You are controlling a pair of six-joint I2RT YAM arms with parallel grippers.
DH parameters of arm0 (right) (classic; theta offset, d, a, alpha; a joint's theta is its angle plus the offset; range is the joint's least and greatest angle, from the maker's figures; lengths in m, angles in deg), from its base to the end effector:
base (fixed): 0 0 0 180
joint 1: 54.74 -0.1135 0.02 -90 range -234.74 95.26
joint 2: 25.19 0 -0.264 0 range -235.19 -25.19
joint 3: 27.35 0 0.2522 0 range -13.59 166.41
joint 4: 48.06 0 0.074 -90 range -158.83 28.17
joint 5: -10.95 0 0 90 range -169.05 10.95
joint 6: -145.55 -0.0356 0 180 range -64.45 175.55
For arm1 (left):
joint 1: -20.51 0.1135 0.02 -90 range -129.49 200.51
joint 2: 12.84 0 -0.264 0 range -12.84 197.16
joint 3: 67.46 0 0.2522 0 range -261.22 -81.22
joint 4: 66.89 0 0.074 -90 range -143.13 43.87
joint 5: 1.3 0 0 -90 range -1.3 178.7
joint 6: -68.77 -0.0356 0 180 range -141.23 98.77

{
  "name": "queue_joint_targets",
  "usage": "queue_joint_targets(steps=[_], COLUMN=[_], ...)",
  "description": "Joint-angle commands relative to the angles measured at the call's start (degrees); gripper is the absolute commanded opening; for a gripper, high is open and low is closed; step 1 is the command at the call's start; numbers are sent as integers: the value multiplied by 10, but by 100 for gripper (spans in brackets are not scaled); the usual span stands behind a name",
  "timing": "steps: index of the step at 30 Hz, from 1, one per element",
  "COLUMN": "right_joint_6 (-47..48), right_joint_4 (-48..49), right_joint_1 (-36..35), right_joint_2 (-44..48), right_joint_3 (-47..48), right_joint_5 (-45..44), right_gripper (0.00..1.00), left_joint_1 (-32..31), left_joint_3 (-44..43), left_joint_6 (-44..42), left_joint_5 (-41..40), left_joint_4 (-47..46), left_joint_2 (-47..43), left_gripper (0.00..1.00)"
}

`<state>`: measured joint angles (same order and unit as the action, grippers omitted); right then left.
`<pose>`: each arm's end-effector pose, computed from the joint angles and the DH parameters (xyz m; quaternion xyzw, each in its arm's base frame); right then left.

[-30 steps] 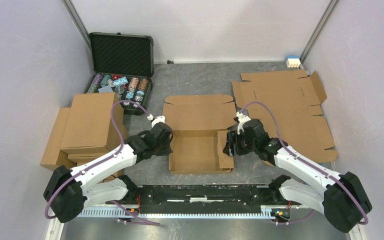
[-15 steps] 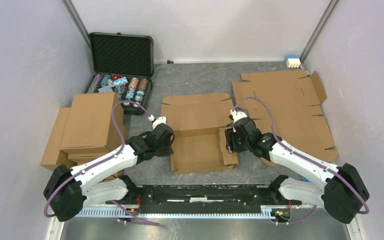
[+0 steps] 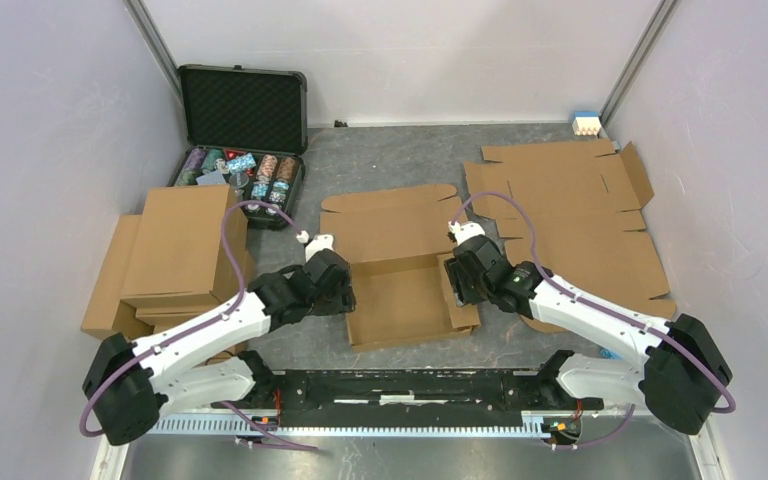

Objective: Fold the paper box

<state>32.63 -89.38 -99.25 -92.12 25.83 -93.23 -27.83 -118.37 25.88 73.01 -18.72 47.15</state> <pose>0.1656 0.1506 0.2075 -0.1409 0.9368 0.0674 0.3131 0.1372 -0.1397 0.2112 -0.0283 0.9508 -0.1186 0.2848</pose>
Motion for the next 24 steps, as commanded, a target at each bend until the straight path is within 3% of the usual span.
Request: queue_joint_targets(steps=[1, 3, 5, 11, 18, 20, 24], right_joint_6=[24, 25, 27, 31, 33, 33, 36], right_joint_4=[5, 7, 15, 28, 29, 31, 38], right_joint_1=[-2, -2, -2, -2, -2, -2, -2], right_joint_2=[-2, 1, 8, 16, 14, 15, 15], right_joint_3=[9, 8, 3, -1, -4, -6, -12], right_joint_5=[0, 2, 7, 22, 31, 31, 33], right_gripper=[56, 56, 56, 56, 57, 57, 57], left_joint_1=[28, 55, 96, 224, 298, 316, 324], left_joint_3=[-49, -61, -69, -71, -61, -50, -40], left_joint_6=[-36, -56, -77, -95, -61, -50, -52], left_joint_5=[-4, 7, 43, 216, 306, 340, 394], left_joint_4=[23, 17, -6, -124, -234, -270, -337], left_joint_2=[-32, -38, -30, 70, 159, 184, 215], left_gripper=[76, 88, 95, 100, 100, 95, 73])
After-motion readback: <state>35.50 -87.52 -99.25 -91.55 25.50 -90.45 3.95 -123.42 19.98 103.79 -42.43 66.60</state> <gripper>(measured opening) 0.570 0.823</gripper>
